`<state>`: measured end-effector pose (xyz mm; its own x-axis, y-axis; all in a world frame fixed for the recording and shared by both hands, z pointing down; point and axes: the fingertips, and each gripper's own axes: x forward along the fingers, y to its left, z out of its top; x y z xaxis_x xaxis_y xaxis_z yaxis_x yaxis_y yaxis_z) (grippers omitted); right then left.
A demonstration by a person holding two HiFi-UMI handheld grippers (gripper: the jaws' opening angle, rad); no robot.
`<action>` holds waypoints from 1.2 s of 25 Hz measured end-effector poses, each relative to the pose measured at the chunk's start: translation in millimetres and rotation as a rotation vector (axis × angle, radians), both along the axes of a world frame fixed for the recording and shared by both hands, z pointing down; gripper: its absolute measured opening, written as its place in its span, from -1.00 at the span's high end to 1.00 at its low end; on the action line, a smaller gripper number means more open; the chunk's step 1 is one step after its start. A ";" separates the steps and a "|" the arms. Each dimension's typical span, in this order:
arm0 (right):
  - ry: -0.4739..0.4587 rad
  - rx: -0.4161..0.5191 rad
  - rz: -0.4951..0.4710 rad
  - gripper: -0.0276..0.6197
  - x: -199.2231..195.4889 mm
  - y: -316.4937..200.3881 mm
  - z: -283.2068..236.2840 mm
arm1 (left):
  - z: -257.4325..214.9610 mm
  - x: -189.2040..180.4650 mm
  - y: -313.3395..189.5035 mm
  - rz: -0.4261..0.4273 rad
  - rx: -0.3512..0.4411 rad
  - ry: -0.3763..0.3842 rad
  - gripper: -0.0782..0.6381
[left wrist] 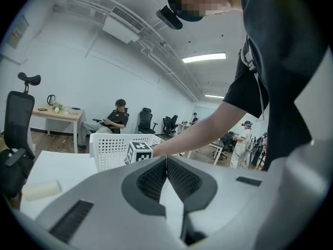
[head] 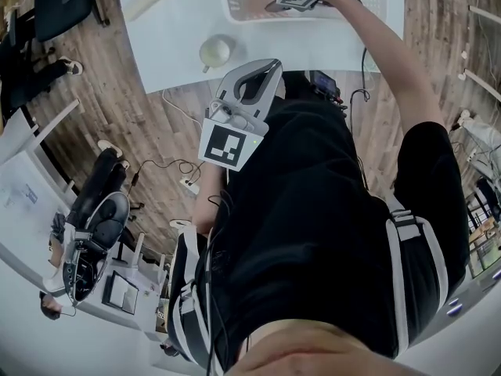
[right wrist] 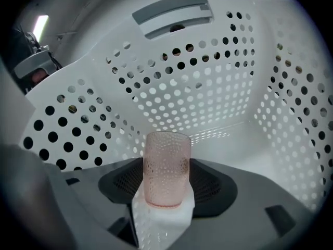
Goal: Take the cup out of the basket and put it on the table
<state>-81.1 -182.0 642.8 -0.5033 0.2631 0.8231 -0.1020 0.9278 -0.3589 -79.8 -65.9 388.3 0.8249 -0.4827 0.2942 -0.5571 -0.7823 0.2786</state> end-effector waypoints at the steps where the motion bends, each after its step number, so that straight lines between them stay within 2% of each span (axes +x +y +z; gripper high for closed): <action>1: -0.005 -0.004 0.005 0.09 -1.5 0.2 0.6 | -0.9 0.1 -0.6 -0.001 0.001 0.004 0.72; 12: -0.056 -0.048 0.025 0.07 -8.2 -4.8 5.5 | -8.4 5.2 -22.3 -0.034 0.024 0.009 0.72; 21: -0.197 -0.058 0.067 0.07 -16.1 -5.2 7.5 | -11.0 4.6 -30.9 -0.055 0.037 0.001 0.72; 30: -0.194 -0.056 0.042 0.07 -13.4 -2.8 -1.6 | -13.1 3.9 -33.7 -0.069 0.041 -0.007 0.72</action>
<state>-94.4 -184.8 641.2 -0.6624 0.2813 0.6943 -0.0640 0.9022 -0.4266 -75.9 -99.7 375.2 0.7874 -0.5499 0.2786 -0.6117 -0.7530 0.2425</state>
